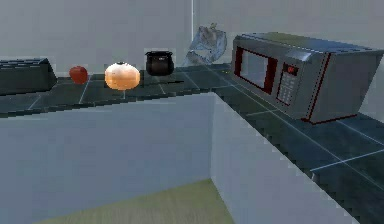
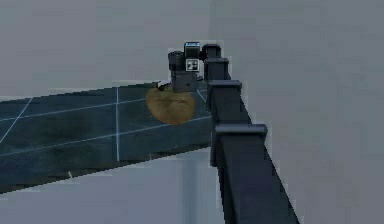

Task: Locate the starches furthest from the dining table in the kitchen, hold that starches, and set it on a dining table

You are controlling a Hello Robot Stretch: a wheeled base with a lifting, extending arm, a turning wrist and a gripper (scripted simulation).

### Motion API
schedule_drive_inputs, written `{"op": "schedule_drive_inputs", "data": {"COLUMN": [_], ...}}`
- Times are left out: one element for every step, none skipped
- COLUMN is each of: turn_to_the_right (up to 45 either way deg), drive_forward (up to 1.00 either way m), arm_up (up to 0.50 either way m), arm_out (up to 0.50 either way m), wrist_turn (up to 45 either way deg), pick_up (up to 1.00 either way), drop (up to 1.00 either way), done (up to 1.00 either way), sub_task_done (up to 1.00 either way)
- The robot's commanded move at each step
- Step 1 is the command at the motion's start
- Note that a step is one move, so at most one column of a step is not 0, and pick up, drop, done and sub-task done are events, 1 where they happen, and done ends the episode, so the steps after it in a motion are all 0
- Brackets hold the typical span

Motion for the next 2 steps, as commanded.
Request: {"op": "schedule_drive_inputs", "data": {"turn_to_the_right": [0.0, 0.0], "drive_forward": [0.0, 0.0], "arm_up": [-0.12, 0.0], "arm_out": [0.0, 0.0], "wrist_turn": [0.0, 0.0], "pick_up": [0.0, 1.0], "drop": [0.0, 0.0], "done": [0.0, 0.0], "sub_task_done": [0.0, 0.0]}}
